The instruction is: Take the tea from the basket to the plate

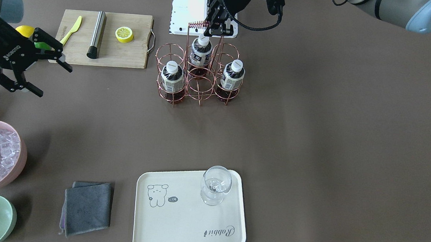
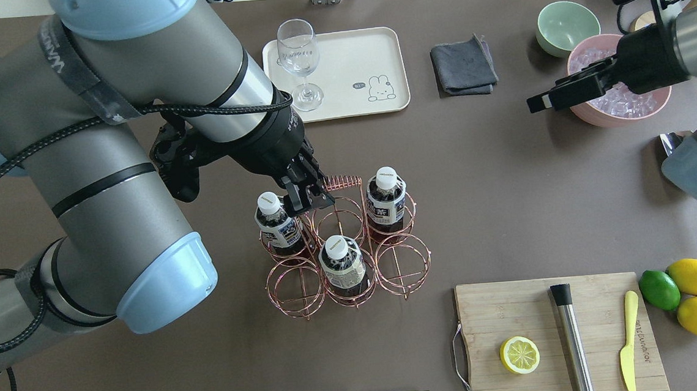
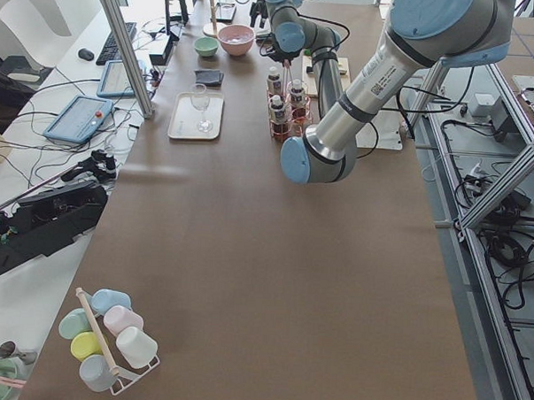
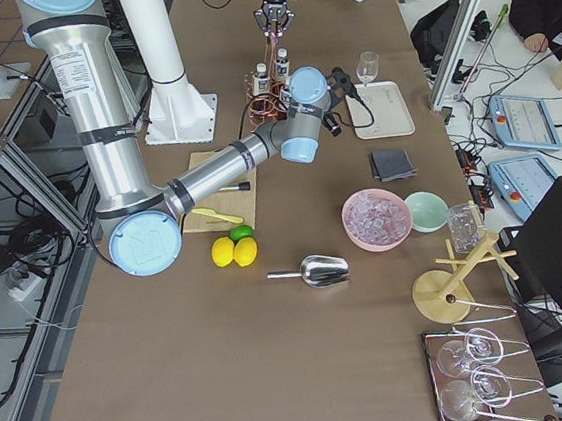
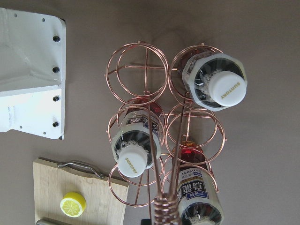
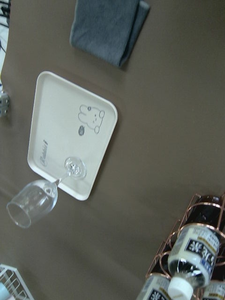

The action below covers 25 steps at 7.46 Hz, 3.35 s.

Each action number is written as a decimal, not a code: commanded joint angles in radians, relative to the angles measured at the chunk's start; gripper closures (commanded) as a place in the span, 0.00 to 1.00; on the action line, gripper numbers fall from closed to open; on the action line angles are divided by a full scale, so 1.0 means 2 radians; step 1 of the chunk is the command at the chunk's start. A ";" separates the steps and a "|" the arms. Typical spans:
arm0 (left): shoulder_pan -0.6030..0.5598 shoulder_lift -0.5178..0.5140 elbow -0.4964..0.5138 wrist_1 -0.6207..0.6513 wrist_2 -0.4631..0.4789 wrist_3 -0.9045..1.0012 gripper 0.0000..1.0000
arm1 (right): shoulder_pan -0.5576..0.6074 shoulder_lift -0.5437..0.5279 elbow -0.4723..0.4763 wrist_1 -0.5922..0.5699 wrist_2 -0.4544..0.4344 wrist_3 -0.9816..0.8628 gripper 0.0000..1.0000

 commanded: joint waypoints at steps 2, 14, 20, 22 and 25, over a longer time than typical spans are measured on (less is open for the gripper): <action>0.000 0.003 0.000 0.000 0.001 0.000 1.00 | -0.151 0.032 0.050 0.104 -0.135 0.114 0.00; -0.002 0.005 0.001 0.000 0.003 0.001 1.00 | -0.324 0.037 0.039 0.093 -0.465 -0.102 0.01; -0.008 0.005 0.001 -0.001 0.002 0.001 1.00 | -0.310 0.055 0.039 0.069 -0.465 -0.107 0.45; -0.008 0.005 0.001 -0.001 0.003 0.001 1.00 | -0.310 0.055 0.039 0.069 -0.465 -0.107 0.47; -0.008 0.006 0.002 -0.001 0.003 0.001 1.00 | -0.310 0.055 0.039 0.069 -0.466 -0.107 0.56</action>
